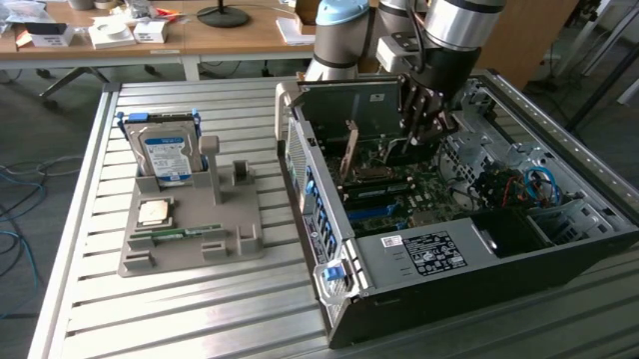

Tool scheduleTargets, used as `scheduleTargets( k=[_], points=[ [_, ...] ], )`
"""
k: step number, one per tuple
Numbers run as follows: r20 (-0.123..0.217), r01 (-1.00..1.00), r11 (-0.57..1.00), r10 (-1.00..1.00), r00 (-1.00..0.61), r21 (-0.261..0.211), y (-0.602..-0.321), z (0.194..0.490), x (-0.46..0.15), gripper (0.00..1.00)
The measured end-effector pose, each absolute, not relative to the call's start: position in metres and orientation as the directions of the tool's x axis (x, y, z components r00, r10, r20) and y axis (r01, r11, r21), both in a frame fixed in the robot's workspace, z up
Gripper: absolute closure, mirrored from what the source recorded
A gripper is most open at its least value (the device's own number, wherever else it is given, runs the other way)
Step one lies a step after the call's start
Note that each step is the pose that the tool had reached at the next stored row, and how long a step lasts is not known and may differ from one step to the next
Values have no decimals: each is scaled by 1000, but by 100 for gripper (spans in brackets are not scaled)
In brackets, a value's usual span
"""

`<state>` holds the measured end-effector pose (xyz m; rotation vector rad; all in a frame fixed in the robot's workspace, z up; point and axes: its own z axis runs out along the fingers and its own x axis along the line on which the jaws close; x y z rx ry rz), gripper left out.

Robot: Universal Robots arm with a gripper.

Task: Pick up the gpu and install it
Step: 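Insert the gpu into the slot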

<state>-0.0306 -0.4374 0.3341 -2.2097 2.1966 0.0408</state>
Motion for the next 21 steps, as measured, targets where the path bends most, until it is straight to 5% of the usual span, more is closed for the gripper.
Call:
scheduleTargets(
  k=[21],
  points=[
    [-32, -1000, -5, -999, 5, 0, -453, 334, -31, 74]
  ],
)
